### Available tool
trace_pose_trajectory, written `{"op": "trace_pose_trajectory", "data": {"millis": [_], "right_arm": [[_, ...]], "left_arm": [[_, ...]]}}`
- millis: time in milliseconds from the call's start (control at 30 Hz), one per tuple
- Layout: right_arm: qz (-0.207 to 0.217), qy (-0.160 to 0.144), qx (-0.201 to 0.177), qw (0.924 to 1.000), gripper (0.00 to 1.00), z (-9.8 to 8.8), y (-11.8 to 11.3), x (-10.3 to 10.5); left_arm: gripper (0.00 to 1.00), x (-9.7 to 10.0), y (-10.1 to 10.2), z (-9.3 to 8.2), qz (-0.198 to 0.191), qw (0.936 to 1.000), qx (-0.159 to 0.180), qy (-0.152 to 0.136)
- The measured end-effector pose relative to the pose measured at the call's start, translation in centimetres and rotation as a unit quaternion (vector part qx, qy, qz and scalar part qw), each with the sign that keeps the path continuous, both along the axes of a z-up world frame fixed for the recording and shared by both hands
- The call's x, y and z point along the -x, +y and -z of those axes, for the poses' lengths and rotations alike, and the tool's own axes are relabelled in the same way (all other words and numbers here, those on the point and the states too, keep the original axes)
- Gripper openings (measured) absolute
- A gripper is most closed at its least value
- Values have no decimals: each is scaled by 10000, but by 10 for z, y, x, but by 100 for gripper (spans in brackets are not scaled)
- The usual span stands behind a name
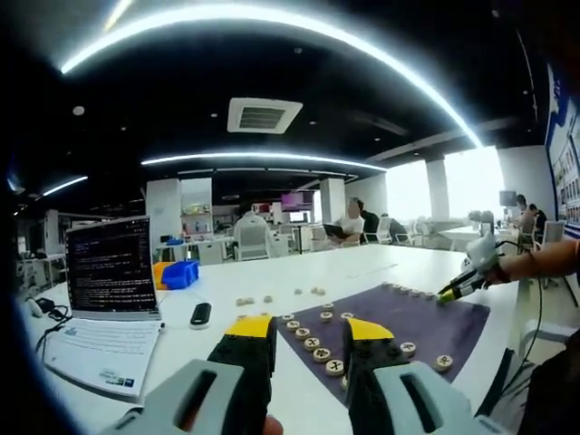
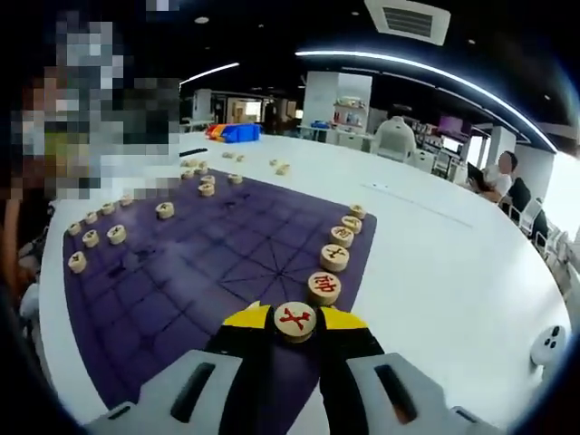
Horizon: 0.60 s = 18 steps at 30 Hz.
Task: Pick up the chess pieces one by one and place each piece onto its starting position on the chessboard, setting the pieces on their correct points until all the chess pieces are arranged in the starting layout
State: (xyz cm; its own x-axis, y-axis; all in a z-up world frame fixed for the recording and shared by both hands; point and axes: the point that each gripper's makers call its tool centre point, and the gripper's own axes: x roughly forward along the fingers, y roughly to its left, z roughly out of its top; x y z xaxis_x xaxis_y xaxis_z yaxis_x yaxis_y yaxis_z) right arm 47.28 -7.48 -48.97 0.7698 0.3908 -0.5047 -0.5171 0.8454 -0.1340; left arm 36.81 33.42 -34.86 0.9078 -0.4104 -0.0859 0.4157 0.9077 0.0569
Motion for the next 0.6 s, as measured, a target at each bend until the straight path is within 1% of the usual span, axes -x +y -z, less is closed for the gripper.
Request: {"op": "trace_pose_trajectory", "data": {"millis": [100, 133, 167, 200, 233, 300, 367, 400, 433, 467, 600], "right_arm": [[44, -19, -46, 10000, 22, 2, -3, 1], [76, -27, -94, 9999, 24, 1, -3, 0], [97, -56, -140, 9998, 28, 0, -4, 1], [102, -149, -197, 9996, 33, -4, -4, 0], [15, -376, -277, 9989, 35, -14, -1, -1], [-2, -762, -328, 9966, 35, -36, -2, -2], [-2, -1276, -380, 9911, 36, -68, -4, -4], [2, -1461, -451, 9882, 36, -83, -4, -4], [53, -1638, -636, 9844, 36, -104, -5, -2], [58, -1770, -754, 9813, 36, -118, -5, 0], [44, -2055, -860, 9749, 36, -152, -8, 15]], "left_arm": [[31, 1, -4, -2, 53, 10000, -21, -27], [31, 2, -4, -2, 62, 10000, -25, -33], [31, 2, -4, -3, 68, 10000, -30, -39], [31, 2, -4, -3, 67, 10000, -32, -41], [31, 2, -4, -2, 57, 10000, -28, -35], [31, 1, -1, -1, 12, 10000, -15, -17], [31, 0, 0, -1, -10, 10000, -7, -4], [31, 0, 0, 0, -6, 10000, -1, -1], [31, 0, -1, 0, 0, 10000, 3, 3], [31, 0, -2, 0, 10, 10000, -3, 6], [31, 0, -5, -1, 49, 10000, -8, -7]]}}
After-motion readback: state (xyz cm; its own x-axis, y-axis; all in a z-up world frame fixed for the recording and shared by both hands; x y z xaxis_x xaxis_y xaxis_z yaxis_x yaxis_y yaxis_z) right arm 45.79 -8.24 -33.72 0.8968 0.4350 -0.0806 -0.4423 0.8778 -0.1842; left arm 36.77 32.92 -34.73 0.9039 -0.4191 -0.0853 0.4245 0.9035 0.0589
